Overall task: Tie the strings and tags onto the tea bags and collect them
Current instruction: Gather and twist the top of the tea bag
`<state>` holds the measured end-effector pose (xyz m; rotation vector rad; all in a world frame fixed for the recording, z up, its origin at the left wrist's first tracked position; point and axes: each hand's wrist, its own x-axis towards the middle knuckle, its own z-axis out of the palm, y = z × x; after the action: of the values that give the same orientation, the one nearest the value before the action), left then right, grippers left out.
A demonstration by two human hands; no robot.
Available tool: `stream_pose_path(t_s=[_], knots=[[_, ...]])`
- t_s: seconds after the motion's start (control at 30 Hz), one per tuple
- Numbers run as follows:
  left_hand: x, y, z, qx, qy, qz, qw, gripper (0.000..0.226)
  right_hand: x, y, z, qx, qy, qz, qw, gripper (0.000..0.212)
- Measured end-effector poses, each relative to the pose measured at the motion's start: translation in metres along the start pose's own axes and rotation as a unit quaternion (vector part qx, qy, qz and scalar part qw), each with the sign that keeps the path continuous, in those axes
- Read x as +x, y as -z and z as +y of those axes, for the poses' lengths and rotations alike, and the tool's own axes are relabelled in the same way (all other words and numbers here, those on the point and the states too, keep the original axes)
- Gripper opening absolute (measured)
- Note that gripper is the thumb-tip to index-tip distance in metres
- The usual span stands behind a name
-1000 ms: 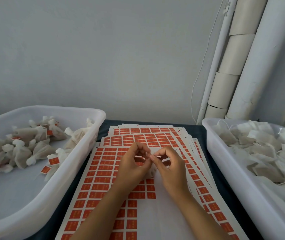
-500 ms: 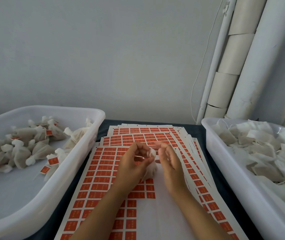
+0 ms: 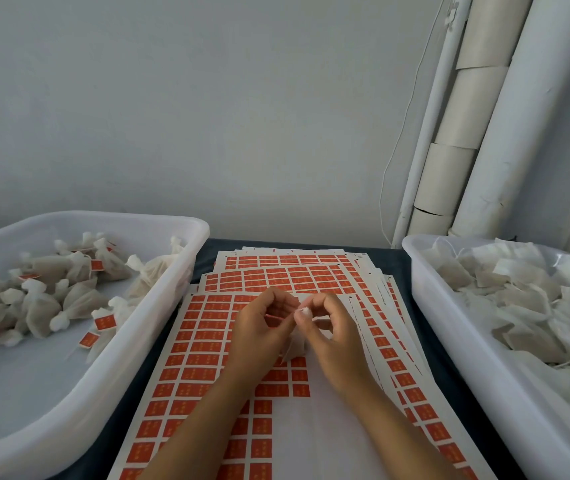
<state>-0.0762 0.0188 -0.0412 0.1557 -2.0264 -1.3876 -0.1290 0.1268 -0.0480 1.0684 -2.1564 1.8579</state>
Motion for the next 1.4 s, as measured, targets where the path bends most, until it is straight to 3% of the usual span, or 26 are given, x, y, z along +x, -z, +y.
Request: stream_pose_path(t_s=[0.17, 0.37, 0.97, 1.4], knots=[[0.001, 0.001, -0.002, 0.027, 0.001, -0.003, 1.0, 0.025, 0.001, 0.002, -0.003, 0.038, -0.002, -0.001, 0.999, 0.025], [0.002, 0.003, -0.004, 0.025, -0.023, -0.002, 0.999, 0.031, 0.005, 0.005, 0.004, 0.039, -0.046, 0.022, 0.998, 0.009], [0.004, 0.004, -0.009, 0.004, 0.025, -0.012, 1.0, 0.032, 0.008, 0.015, 0.007, 0.004, -0.05, -0.025, 0.998, 0.019], [0.001, 0.001, -0.006, -0.087, 0.092, -0.089, 0.988, 0.012, 0.008, 0.013, 0.006, 0.01, -0.065, 0.076, 0.995, 0.014]])
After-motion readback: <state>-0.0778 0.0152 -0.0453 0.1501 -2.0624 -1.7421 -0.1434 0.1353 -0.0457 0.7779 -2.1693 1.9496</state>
